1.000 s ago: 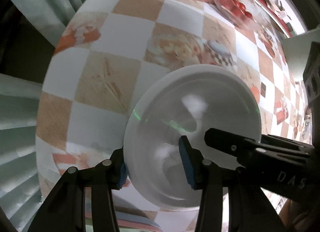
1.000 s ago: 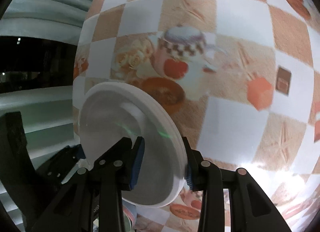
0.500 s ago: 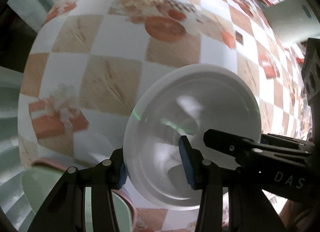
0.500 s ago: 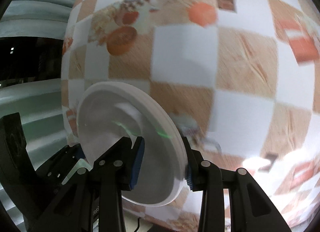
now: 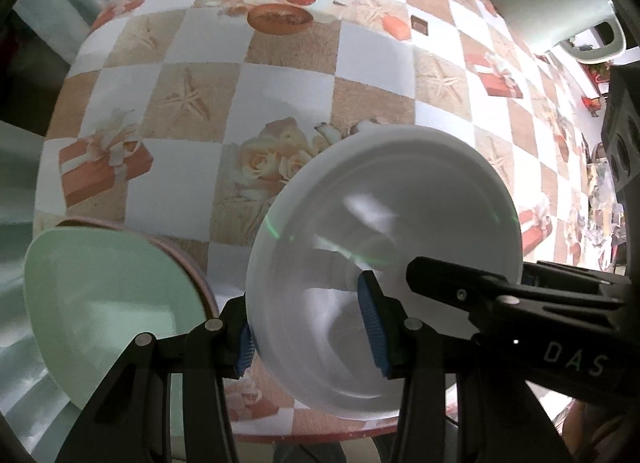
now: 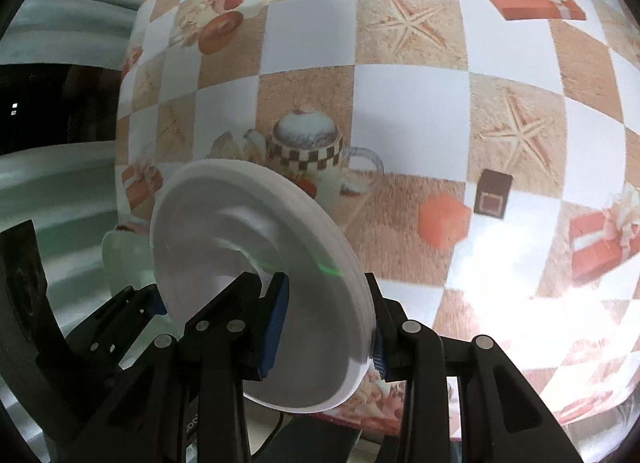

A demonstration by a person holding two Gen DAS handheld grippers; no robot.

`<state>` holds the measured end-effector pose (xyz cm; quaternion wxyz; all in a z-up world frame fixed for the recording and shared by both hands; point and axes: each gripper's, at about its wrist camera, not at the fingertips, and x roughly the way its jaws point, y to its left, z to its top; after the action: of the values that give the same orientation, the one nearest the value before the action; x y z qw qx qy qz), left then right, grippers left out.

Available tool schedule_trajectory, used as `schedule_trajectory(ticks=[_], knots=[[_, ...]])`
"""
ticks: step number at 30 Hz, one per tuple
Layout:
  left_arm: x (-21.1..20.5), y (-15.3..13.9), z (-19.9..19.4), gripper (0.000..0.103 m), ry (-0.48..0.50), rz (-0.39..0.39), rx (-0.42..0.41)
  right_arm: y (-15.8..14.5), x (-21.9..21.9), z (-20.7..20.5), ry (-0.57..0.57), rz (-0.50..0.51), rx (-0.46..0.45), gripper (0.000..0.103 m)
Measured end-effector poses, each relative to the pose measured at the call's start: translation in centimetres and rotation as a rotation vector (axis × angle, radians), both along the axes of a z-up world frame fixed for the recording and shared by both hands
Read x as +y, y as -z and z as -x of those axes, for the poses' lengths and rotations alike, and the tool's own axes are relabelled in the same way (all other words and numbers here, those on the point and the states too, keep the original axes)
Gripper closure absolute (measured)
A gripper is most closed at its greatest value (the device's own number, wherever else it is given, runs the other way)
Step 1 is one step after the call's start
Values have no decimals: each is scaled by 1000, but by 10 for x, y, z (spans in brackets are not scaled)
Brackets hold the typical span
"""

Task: Organize plates and bowls
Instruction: 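Lift the white foam plate with both tools and carry it over the mint-green plate, then lower the white foam plate onto the mint-green plate and open both tools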

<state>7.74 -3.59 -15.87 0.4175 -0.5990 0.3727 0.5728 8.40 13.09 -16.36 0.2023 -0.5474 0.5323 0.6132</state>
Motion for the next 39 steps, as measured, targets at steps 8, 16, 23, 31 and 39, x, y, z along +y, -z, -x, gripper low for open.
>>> schedule_trajectory(ticks=[8, 16, 23, 31, 39], knots=[[-16, -36, 17, 55, -6, -51, 35, -36, -11, 0, -28, -36, 31, 64], [-56, -66, 60, 55, -95, -74, 94, -54, -46, 40, -116, -42, 75, 62], [-101, -77, 102, 55, -195, -59, 131, -57, -81, 94, -229, -44, 101, 62], [-128, -74, 127, 42, -238, -72, 119, -55, -98, 128, -301, -70, 106, 59], [-136, -76, 137, 18, -262, -82, 178, -64, -96, 135, -325, -121, 99, 7]])
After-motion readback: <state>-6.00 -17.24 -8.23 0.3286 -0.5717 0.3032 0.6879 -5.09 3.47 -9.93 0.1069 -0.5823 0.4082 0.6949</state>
